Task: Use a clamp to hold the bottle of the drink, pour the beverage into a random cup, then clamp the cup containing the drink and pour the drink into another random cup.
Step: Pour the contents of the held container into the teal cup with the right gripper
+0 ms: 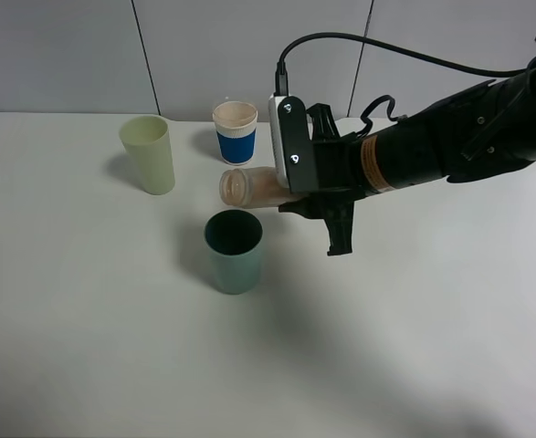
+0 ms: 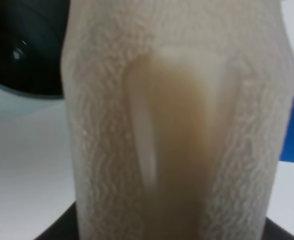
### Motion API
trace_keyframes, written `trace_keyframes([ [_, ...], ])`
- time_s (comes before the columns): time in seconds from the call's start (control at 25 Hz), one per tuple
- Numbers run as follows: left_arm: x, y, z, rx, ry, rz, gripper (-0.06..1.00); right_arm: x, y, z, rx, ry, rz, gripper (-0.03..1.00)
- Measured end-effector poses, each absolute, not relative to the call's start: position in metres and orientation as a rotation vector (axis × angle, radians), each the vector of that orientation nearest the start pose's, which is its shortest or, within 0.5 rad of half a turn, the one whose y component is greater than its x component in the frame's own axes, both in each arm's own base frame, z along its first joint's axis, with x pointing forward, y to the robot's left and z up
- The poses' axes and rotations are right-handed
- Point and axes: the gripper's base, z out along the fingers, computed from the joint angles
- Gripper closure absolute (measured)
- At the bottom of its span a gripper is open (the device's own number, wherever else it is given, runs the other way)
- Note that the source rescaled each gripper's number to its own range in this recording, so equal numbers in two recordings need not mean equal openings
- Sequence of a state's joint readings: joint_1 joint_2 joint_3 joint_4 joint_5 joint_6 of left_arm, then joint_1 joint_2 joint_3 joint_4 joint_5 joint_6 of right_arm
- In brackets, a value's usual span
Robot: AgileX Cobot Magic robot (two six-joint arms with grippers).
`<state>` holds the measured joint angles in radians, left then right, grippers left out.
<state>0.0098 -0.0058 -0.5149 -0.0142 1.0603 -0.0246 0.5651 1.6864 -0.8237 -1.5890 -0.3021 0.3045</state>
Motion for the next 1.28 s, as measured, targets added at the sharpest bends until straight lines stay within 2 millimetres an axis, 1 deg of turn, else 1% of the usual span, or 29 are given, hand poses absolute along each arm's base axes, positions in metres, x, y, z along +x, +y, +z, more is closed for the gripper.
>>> trace_keyframes([
  [0.44, -0.008, -0.001, 0.281, -0.034, 2.023, -0.026, -0.06, 0.263, 0.196, 0.177, -1.959, 1.252, -0.051, 0.93],
  [0.72, -0.008, -0.001, 0.281, -0.034, 2.023, -0.026, -0.06, 0.262, 0.193, 0.187, -1.966, 1.212, -0.117, 0.93],
  [0.92, -0.008, -0.001, 0.281, -0.034, 2.023, -0.026, -0.06, 0.262, 0.193, 0.19, -1.962, 1.205, -0.122, 0.93],
  [1.28, -0.008, -0.001, 0.281, -0.034, 2.023, -0.026, -0.06, 0.256, 0.2, 0.189, -2.001, 1.156, -0.128, 0.93],
])
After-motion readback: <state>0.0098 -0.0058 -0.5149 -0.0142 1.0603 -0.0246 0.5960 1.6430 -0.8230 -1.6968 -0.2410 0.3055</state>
